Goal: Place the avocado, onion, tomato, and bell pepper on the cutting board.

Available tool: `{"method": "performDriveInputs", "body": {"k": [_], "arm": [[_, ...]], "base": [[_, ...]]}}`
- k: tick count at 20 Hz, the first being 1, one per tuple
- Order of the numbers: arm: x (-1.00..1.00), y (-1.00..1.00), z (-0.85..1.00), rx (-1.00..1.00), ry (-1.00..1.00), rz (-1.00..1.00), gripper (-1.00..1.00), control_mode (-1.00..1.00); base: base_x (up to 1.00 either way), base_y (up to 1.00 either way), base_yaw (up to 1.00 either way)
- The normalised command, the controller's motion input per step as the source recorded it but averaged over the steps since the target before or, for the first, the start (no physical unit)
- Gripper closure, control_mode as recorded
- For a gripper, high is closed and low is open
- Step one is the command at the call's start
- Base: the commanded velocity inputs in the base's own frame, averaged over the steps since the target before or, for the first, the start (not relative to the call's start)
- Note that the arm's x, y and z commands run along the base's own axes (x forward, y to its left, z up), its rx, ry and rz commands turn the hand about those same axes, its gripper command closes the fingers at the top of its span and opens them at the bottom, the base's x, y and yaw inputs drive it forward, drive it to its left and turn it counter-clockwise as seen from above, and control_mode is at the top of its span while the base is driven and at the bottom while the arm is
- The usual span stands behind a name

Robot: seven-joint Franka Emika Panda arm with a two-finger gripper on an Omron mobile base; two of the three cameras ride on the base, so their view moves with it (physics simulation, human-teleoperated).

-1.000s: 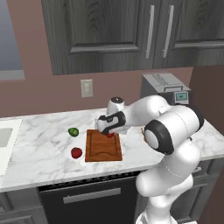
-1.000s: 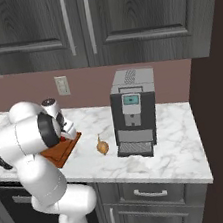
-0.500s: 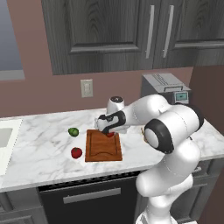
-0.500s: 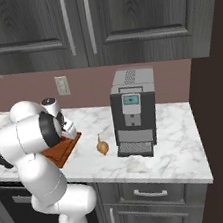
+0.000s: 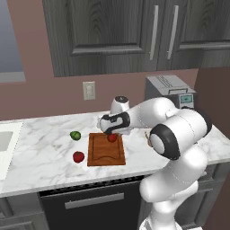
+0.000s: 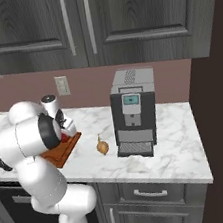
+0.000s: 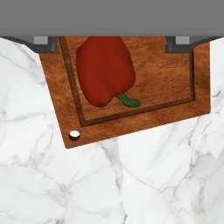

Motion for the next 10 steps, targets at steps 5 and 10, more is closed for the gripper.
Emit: {"method": "performDriveInputs", "body": {"k": [5,10], "arm": [[-0.02,-0.31,0.31,0.01,-0.02,-0.12,-1.00,-1.00],[-0.10,-0.57,0.29,0.00,0.00,-0.15,-1.00,-1.00]], "base": [[0.00,0.00,0.00],[0.00,0.00,0.00]]}}
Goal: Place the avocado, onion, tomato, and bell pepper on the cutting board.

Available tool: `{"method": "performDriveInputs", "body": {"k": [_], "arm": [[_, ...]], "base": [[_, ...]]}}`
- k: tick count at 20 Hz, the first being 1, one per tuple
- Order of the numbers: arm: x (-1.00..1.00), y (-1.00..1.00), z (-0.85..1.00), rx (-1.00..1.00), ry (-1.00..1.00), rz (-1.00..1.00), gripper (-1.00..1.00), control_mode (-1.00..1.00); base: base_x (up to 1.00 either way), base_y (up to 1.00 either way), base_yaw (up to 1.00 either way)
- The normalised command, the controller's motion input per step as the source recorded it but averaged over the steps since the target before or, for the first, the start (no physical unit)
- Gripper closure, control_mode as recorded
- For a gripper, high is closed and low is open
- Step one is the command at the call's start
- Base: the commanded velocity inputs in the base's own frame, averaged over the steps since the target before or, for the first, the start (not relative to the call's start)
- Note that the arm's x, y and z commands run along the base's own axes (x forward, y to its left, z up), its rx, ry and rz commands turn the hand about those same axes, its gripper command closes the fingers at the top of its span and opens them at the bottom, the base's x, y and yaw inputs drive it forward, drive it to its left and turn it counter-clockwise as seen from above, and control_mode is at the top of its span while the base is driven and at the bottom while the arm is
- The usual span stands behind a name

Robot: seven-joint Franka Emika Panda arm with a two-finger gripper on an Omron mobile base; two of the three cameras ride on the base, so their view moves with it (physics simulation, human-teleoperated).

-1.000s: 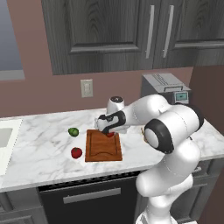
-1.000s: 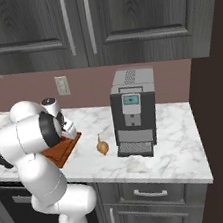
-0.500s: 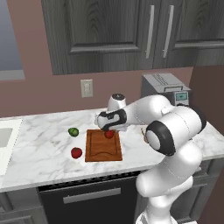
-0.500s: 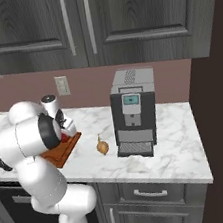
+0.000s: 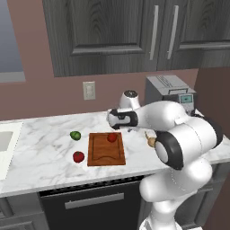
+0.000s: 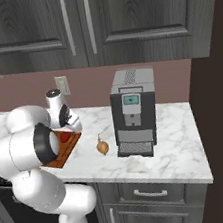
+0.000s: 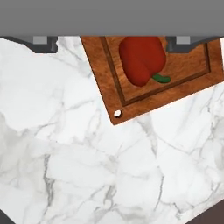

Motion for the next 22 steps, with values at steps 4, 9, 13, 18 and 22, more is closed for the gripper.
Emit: {"method": "performDriveInputs", "body": {"k": [4,9,13,18,22], "arm": [[-0.11,-0.70,0.35,0.00,0.00,-0.16,-1.00,-1.00],[-0.17,-0.88,0.20,-0.01,0.01,-0.15,-1.00,-1.00],[-0.32,-0.90,-0.15,-0.09,0.00,-0.05,-1.00,-1.00],[-0.42,-0.48,-0.40,-0.15,0.00,0.09,-1.00,-1.00],[-0.28,-0.09,-0.20,-0.10,0.00,0.17,-1.00,-1.00]], "base": [[0.00,0.00,0.00],[0.00,0.00,0.00],[0.00,0.00,0.00],[0.00,0.00,0.00],[0.00,0.00,0.00]]}}
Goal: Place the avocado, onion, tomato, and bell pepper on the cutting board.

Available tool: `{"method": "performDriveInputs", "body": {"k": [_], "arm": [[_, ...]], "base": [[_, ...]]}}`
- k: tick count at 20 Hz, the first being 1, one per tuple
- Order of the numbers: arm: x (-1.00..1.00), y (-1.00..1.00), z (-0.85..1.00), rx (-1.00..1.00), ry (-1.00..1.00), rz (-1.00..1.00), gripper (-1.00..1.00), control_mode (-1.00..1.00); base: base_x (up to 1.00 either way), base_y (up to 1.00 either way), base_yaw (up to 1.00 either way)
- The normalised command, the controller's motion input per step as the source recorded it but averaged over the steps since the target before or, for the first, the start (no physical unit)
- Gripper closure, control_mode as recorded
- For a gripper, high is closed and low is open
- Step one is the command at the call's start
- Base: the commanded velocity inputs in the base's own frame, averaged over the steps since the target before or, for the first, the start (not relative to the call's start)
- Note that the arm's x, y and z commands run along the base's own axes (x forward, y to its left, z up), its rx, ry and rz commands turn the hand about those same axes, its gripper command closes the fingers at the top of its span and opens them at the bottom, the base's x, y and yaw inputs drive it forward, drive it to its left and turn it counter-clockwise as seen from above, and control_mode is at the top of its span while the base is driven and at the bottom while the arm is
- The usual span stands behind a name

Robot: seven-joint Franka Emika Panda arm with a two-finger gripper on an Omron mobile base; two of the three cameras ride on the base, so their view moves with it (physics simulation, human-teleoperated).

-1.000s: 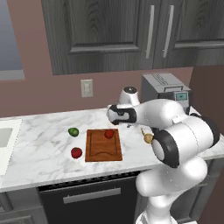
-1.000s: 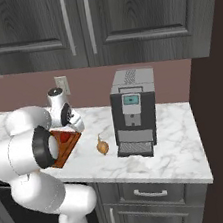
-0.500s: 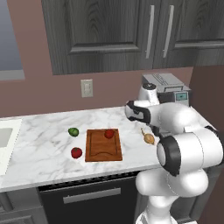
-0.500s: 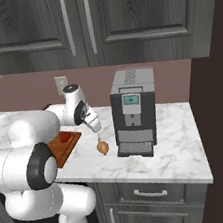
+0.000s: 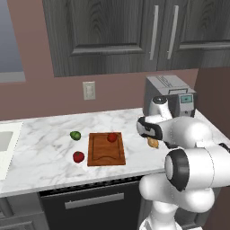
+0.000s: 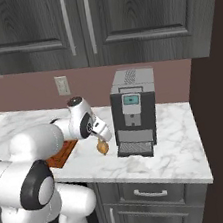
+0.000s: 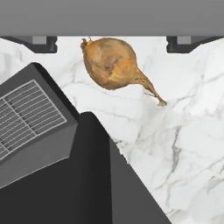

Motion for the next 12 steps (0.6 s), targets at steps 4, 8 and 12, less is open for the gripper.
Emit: {"method": "performDriveInputs", "body": {"k": [4,8,12], "arm": [[0.00,0.00,0.01,0.00,-0.02,0.00,-1.00,-1.00],[0.00,-0.03,-0.15,0.00,0.01,0.01,-1.00,-1.00],[-0.01,-0.03,-0.18,0.00,0.01,0.03,-1.00,-1.00]], "base": [[0.00,0.00,0.00],[0.00,0.00,0.00],[0.00,0.00,0.00]]}}
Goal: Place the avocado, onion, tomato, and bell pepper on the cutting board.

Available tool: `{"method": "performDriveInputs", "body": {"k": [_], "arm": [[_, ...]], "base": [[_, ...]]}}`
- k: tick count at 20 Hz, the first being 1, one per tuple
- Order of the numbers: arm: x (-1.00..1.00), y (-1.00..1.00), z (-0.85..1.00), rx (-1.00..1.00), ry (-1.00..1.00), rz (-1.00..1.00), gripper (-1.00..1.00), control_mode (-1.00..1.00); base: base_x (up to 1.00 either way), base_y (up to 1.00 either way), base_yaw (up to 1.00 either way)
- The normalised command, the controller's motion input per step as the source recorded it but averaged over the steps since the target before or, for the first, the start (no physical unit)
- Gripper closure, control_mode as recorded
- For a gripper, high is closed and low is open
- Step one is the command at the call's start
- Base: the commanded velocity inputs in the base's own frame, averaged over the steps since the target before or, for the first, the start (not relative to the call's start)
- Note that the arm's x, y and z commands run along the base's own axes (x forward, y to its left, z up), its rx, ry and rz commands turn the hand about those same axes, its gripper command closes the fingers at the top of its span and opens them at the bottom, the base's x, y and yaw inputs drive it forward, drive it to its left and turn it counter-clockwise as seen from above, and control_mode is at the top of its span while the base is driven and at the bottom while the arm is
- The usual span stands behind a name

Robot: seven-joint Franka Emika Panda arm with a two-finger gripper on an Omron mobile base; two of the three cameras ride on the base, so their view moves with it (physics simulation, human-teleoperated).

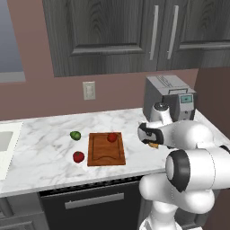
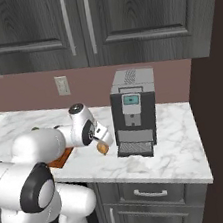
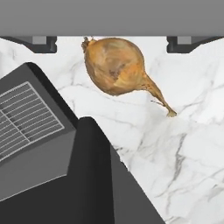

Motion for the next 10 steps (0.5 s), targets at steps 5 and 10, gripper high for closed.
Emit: {"method": "performDriveInputs", "body": {"k": [5,10], "arm": [[0.00,-0.01,-0.16,0.00,0.01,0.05,-1.00,-1.00],[0.00,0.00,-0.13,-0.01,0.01,0.06,-1.00,-1.00]], "base": [[0.00,0.00,0.00],[0.00,0.00,0.00]]}}
